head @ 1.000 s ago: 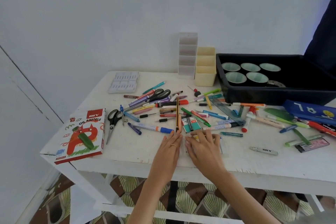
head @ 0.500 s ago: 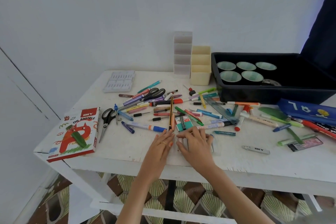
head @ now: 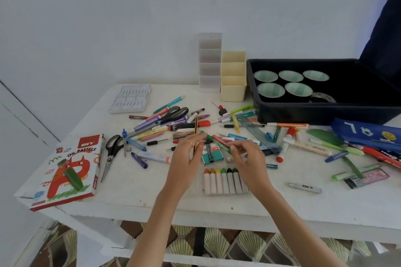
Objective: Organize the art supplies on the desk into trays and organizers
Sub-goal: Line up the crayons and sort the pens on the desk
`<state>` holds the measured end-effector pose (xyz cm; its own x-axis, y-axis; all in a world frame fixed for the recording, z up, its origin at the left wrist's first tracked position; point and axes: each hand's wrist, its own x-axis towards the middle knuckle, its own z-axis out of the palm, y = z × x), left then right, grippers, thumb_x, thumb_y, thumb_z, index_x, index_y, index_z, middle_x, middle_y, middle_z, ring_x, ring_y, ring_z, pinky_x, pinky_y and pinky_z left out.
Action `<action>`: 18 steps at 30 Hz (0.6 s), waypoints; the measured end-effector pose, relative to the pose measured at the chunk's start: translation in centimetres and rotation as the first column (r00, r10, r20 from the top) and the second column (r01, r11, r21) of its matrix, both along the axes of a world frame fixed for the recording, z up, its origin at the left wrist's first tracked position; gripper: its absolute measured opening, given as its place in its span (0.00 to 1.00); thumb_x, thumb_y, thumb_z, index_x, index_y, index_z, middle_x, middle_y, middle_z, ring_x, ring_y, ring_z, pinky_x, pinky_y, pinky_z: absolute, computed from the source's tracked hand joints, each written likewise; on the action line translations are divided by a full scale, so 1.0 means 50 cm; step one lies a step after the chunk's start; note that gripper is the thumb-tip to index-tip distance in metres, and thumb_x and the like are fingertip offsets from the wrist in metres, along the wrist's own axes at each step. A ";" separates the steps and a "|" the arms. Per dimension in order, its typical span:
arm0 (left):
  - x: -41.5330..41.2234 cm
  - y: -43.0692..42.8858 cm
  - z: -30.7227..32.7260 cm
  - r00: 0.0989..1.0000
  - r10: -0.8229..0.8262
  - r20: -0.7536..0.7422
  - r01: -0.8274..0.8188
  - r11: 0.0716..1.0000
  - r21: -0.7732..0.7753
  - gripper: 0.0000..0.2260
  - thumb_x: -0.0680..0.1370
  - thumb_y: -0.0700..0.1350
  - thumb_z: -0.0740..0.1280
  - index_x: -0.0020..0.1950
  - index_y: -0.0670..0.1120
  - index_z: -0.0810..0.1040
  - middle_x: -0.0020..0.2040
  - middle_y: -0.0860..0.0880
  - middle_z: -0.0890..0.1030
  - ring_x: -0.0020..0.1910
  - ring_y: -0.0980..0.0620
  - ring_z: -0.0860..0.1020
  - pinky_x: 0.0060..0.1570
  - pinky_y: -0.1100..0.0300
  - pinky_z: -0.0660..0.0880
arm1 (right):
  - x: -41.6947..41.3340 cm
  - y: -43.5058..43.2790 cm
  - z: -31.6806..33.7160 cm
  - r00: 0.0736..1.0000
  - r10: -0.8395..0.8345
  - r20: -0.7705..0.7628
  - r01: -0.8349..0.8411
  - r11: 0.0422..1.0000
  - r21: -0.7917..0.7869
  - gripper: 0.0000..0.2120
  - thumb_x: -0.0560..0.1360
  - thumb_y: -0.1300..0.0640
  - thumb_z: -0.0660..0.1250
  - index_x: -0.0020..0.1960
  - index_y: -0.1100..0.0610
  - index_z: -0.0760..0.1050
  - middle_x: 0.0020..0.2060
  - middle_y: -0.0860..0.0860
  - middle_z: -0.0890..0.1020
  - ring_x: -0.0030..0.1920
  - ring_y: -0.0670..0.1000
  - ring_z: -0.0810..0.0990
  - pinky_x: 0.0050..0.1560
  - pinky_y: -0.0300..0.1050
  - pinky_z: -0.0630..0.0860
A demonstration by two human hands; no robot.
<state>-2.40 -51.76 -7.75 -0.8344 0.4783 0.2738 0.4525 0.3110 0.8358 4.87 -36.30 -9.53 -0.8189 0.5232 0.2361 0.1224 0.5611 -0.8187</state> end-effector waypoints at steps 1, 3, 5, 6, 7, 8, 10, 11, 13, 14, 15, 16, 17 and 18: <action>-0.024 0.017 -0.002 1.000 0.017 -0.025 -0.017 1.000 -0.016 0.14 0.80 0.42 0.59 0.64 0.50 0.75 0.62 0.55 0.75 0.64 0.60 0.69 0.66 0.60 0.68 | -0.015 0.013 0.000 1.000 -0.012 -0.001 0.012 1.000 -0.015 0.05 0.78 0.58 0.63 0.49 0.49 0.76 0.44 0.44 0.77 0.47 0.46 0.75 0.48 0.40 0.74; -0.074 0.050 -0.003 0.997 0.020 -0.081 -0.024 0.999 -0.043 0.14 0.79 0.40 0.60 0.62 0.50 0.76 0.61 0.55 0.76 0.63 0.59 0.70 0.65 0.56 0.69 | -0.042 0.035 0.001 1.000 -0.025 -0.017 0.024 0.999 -0.045 0.06 0.77 0.60 0.63 0.48 0.49 0.76 0.44 0.45 0.78 0.46 0.43 0.76 0.45 0.34 0.72; -0.122 0.079 -0.001 0.993 0.000 -0.121 -0.007 0.998 -0.064 0.13 0.79 0.39 0.61 0.61 0.49 0.77 0.60 0.55 0.77 0.62 0.59 0.71 0.65 0.59 0.68 | -0.065 0.053 0.001 0.999 -0.031 -0.016 0.030 0.997 -0.072 0.07 0.77 0.61 0.63 0.49 0.50 0.76 0.45 0.46 0.79 0.44 0.41 0.76 0.43 0.30 0.71; -0.152 0.100 0.003 0.991 -0.017 -0.131 0.007 0.997 -0.073 0.13 0.78 0.37 0.61 0.60 0.48 0.78 0.59 0.53 0.77 0.60 0.58 0.72 0.64 0.66 0.66 | -0.083 0.066 0.003 0.999 -0.041 -0.013 0.040 0.996 -0.081 0.08 0.77 0.62 0.63 0.49 0.51 0.76 0.45 0.47 0.79 0.43 0.41 0.76 0.42 0.29 0.71; -0.173 0.116 0.009 0.989 -0.030 -0.146 0.016 0.995 -0.098 0.14 0.78 0.35 0.61 0.60 0.47 0.78 0.58 0.52 0.77 0.58 0.59 0.72 0.61 0.74 0.64 | -0.094 0.075 0.006 0.999 -0.049 -0.013 0.048 0.996 -0.077 0.08 0.76 0.64 0.64 0.49 0.51 0.77 0.44 0.47 0.79 0.42 0.41 0.76 0.42 0.29 0.71; -0.201 0.138 0.015 0.984 -0.046 -0.172 0.024 0.991 -0.129 0.15 0.77 0.33 0.61 0.59 0.46 0.78 0.58 0.51 0.77 0.56 0.59 0.72 0.56 0.78 0.62 | -0.112 0.090 0.007 0.997 -0.070 -0.023 0.069 0.996 -0.055 0.09 0.76 0.65 0.64 0.49 0.52 0.77 0.44 0.47 0.79 0.42 0.42 0.76 0.42 0.29 0.71; -0.248 0.175 0.018 0.969 -0.093 -0.230 0.043 0.976 -0.212 0.19 0.74 0.29 0.59 0.58 0.45 0.78 0.57 0.49 0.78 0.57 0.55 0.72 0.54 0.76 0.61 | -0.134 0.110 0.007 0.994 -0.102 -0.050 0.102 0.995 0.004 0.10 0.75 0.67 0.64 0.47 0.53 0.79 0.42 0.48 0.79 0.43 0.44 0.76 0.44 0.34 0.72; -0.274 0.197 0.016 0.961 -0.132 -0.244 0.068 0.964 -0.256 0.21 0.72 0.27 0.58 0.58 0.45 0.78 0.58 0.48 0.78 0.58 0.52 0.73 0.56 0.72 0.62 | -0.146 0.122 0.005 0.991 -0.121 -0.061 0.122 0.992 0.016 0.09 0.75 0.67 0.64 0.46 0.54 0.79 0.42 0.48 0.79 0.44 0.46 0.77 0.46 0.38 0.73; -0.315 0.233 0.010 0.935 -0.233 -0.267 0.130 0.927 -0.352 0.26 0.69 0.24 0.56 0.61 0.44 0.77 0.61 0.45 0.77 0.62 0.48 0.72 0.61 0.64 0.63 | -0.160 0.136 0.001 0.986 -0.148 -0.071 0.150 0.988 0.023 0.09 0.74 0.68 0.65 0.45 0.56 0.80 0.41 0.49 0.80 0.45 0.48 0.77 0.47 0.42 0.74; -0.330 0.248 0.008 0.919 -0.286 -0.272 0.161 0.900 -0.405 0.28 0.69 0.23 0.55 0.64 0.44 0.75 0.64 0.45 0.75 0.65 0.47 0.70 0.64 0.62 0.62 | -0.163 0.137 -0.001 0.985 -0.156 -0.068 0.158 0.987 0.026 0.09 0.74 0.68 0.65 0.45 0.56 0.80 0.41 0.49 0.80 0.45 0.48 0.77 0.48 0.42 0.74; -0.341 0.260 0.007 0.902 -0.337 -0.270 0.184 0.866 -0.466 0.30 0.69 0.23 0.55 0.67 0.44 0.72 0.68 0.45 0.72 0.68 0.47 0.68 0.67 0.60 0.60 | -0.164 0.136 -0.005 0.986 -0.157 -0.062 0.159 0.987 0.031 0.09 0.73 0.69 0.65 0.44 0.57 0.80 0.40 0.48 0.79 0.45 0.48 0.77 0.48 0.41 0.74; -0.351 0.274 0.003 0.883 -0.387 -0.265 0.197 0.819 -0.538 0.31 0.69 0.23 0.56 0.69 0.44 0.70 0.70 0.45 0.69 0.70 0.47 0.66 0.68 0.59 0.59 | -0.165 0.135 -0.011 0.986 -0.158 -0.055 0.160 0.986 0.042 0.09 0.73 0.69 0.66 0.44 0.57 0.80 0.40 0.46 0.79 0.44 0.45 0.77 0.47 0.38 0.73; -0.361 0.282 -0.002 0.865 -0.427 -0.265 0.194 0.770 -0.608 0.31 0.70 0.24 0.56 0.71 0.45 0.68 0.71 0.46 0.67 0.70 0.47 0.65 0.69 0.58 0.59 | -0.165 0.131 -0.016 0.986 -0.157 -0.047 0.160 0.986 0.057 0.09 0.72 0.69 0.66 0.44 0.57 0.81 0.39 0.45 0.78 0.43 0.41 0.75 0.46 0.34 0.71; -0.372 0.292 -0.010 0.843 -0.462 -0.277 0.190 0.736 -0.649 0.30 0.71 0.25 0.57 0.71 0.45 0.68 0.71 0.45 0.68 0.70 0.47 0.66 0.69 0.57 0.60 | -0.164 0.129 -0.021 0.985 -0.167 -0.043 0.169 0.983 0.069 0.09 0.72 0.69 0.66 0.44 0.57 0.81 0.39 0.44 0.77 0.43 0.40 0.75 0.44 0.30 0.69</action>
